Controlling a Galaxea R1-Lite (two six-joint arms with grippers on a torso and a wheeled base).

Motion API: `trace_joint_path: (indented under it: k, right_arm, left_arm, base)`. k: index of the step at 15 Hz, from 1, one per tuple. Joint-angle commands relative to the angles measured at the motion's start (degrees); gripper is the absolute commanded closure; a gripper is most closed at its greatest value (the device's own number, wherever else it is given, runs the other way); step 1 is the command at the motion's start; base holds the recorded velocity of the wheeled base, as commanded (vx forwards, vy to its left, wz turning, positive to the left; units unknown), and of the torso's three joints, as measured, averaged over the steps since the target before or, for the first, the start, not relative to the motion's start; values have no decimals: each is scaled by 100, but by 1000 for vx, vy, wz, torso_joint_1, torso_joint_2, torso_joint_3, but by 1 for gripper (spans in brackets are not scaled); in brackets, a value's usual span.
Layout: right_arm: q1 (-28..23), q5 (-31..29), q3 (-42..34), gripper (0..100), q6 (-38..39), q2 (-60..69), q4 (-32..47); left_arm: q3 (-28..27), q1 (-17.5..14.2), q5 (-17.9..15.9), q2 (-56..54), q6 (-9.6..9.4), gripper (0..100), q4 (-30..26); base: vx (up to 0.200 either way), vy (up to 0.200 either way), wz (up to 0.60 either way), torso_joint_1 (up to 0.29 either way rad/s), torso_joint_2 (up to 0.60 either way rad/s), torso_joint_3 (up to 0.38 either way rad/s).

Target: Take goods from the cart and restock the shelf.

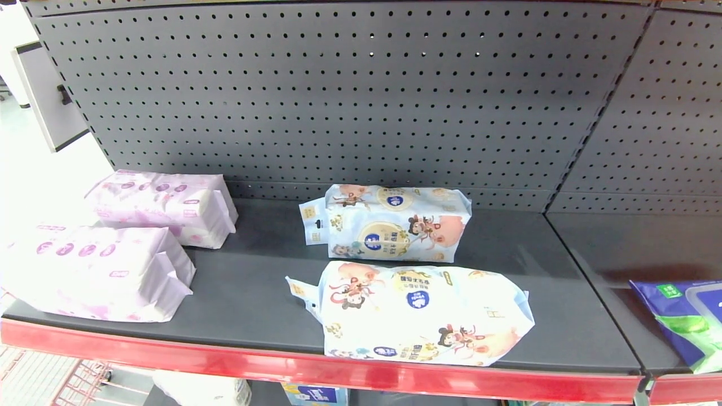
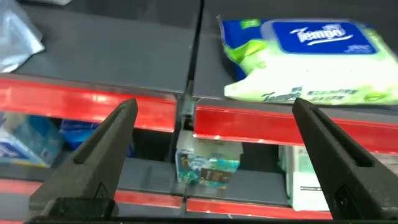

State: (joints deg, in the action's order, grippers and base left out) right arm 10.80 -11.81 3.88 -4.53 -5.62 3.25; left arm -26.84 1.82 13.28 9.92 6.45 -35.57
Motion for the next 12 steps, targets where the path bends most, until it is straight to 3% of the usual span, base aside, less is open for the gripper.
trace_joint_path:
  k: [1,3,4,5,6,7,8,10,12]
  right_arm:
    - [10,-5,-80,0,-4,-1,-18]
    - [-52,-427,-27,0,-4,-1,8]
    - [-228,-497,-27,0,5,-9,8]
    - [-685,-489,25,0,5,-106,0]
    - [-1080,-471,122,0,23,-361,0]
    - [-1335,-348,245,0,32,-572,-18]
    - [-1326,-58,236,0,14,-484,0]
    - [-1247,355,-142,0,14,254,-88]
    - [-1054,724,-168,0,5,562,-158]
  left_arm:
    - [364,-560,44,-509,41,0,-398]
    - [637,-560,193,-509,761,0,-407]
    - [742,-560,131,-518,726,0,-117]
    - [979,-419,-282,-614,445,0,736]
    - [1296,-94,-871,-860,-38,0,1298]
    - [1656,-182,-1248,-992,-495,0,1606]
    - [1779,-182,-1389,-992,-680,0,1879]
    - [2078,-182,-1354,-992,-636,0,2485]
    - [2684,-182,-1336,-992,-671,0,3698]
  base:
    - [0,0,0,0,0,0]
    - [0,0,0,0,0,0]
    - [0,0,0,0,0,0]
    - [0,0,0,0,0,0]
    - [0,0,0,0,0,0]
    - [0,0,0,0,0,0]
    - [0,0,0,0,0,0]
    - [0,0,0,0,0,0]
    - [0,0,0,0,0,0]
